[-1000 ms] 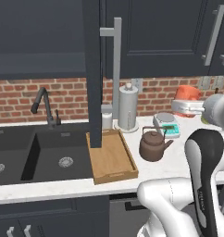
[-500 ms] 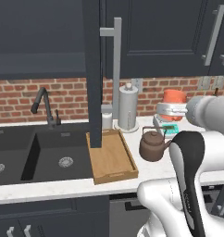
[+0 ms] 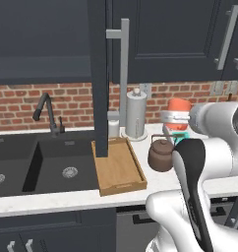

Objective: Pick the kettle from the counter and place it on the tray. Then pick the mug from the cabinet and place it on the tray. Then close the cabinet doors.

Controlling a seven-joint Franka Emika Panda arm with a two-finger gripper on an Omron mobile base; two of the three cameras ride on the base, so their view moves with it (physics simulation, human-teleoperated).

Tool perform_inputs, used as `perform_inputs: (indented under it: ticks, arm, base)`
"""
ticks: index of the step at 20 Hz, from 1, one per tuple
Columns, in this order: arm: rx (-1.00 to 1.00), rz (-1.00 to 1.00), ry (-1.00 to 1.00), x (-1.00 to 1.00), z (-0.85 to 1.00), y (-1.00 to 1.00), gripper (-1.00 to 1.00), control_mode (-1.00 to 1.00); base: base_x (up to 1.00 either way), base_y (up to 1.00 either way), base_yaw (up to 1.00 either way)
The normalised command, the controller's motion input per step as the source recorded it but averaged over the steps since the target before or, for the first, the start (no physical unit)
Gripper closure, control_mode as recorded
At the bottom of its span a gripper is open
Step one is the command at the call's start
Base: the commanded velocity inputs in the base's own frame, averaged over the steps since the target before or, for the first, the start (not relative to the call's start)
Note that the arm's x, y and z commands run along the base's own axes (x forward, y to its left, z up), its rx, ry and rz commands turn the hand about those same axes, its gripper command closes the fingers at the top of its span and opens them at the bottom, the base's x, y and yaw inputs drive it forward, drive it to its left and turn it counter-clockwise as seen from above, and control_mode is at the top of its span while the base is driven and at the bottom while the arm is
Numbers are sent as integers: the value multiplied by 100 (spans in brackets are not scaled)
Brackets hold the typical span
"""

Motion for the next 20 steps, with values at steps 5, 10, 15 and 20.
perform_inputs:
  ticks: [5,10,15,20]
  arm:
    - [0,-1,0,16,-25,7,100,-100]
    - [0,-2,0,11,-21,11,100,-100]
    - [0,-5,0,12,-20,9,100,-100]
    - [0,-5,0,14,-19,4,100,-100]
  base:
    - [0,0,0]
    - [0,0,0]
    - [0,0,0]
    - [0,0,0]
